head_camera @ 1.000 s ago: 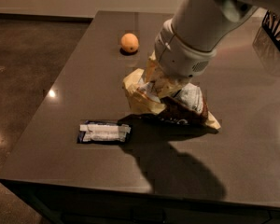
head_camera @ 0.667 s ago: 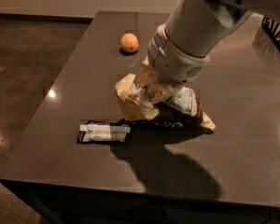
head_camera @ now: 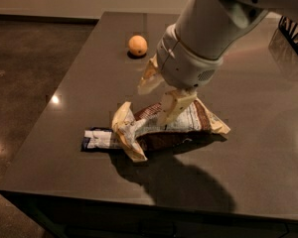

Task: Move brown chip bag near rxbar blueberry

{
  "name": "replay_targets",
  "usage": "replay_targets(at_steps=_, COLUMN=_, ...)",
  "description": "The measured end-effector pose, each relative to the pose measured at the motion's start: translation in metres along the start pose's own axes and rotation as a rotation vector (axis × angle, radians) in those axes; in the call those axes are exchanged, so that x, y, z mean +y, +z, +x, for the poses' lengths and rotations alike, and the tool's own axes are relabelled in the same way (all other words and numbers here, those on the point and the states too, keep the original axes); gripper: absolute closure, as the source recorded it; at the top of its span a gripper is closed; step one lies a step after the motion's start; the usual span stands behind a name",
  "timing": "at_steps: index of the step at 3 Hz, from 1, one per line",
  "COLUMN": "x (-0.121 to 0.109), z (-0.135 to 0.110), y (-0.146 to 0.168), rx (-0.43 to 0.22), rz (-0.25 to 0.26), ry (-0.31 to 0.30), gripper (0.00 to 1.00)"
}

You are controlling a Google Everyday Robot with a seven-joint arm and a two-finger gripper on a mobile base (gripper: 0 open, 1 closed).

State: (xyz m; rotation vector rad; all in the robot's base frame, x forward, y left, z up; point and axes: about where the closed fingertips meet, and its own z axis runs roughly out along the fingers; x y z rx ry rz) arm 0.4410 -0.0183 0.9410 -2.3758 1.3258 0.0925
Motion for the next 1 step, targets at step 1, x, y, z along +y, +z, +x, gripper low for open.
replay_targets(at_steps=1, x=-0.0004, z=-0.0015, y=-0.0009, rx=0.001, rz=0.003, ry=-0.003, gripper=0.0)
